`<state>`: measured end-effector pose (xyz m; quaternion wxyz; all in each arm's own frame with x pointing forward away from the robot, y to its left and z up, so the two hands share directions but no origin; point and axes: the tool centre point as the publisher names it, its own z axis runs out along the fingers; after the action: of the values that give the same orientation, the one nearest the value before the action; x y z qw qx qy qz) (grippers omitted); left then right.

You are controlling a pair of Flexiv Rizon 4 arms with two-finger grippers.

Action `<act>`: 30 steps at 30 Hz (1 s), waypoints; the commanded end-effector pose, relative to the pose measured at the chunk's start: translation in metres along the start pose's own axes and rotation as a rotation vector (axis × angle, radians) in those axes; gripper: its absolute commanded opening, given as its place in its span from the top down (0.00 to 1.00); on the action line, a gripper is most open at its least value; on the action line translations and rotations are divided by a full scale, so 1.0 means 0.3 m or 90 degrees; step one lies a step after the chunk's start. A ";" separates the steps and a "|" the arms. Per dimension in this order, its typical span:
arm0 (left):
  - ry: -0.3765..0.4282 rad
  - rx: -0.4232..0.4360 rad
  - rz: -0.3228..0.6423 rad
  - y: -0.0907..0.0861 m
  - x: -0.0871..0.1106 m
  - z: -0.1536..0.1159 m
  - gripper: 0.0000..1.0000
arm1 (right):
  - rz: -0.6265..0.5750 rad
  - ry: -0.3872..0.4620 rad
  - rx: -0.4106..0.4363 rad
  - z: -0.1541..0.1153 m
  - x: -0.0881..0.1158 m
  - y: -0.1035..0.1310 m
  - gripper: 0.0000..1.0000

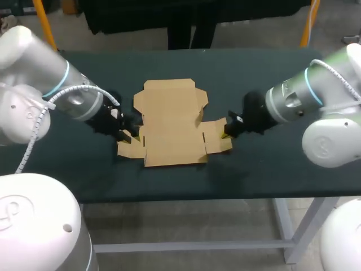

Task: Assemble the packaging by folding the flat box into shape, placing the metal phone stand inside, and closing the box properly

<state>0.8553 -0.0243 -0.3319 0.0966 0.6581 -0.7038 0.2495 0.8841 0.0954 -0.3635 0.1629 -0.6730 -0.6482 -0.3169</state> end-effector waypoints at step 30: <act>0.131 -0.001 0.071 -0.319 -0.134 -0.206 0.00 | 0.076 0.162 0.152 -0.110 -0.057 0.353 0.00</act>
<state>0.9345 0.0379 -0.2767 0.1443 0.5916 -0.7206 0.3316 0.9767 0.0528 -0.3282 0.2250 -0.6920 -0.5646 -0.3895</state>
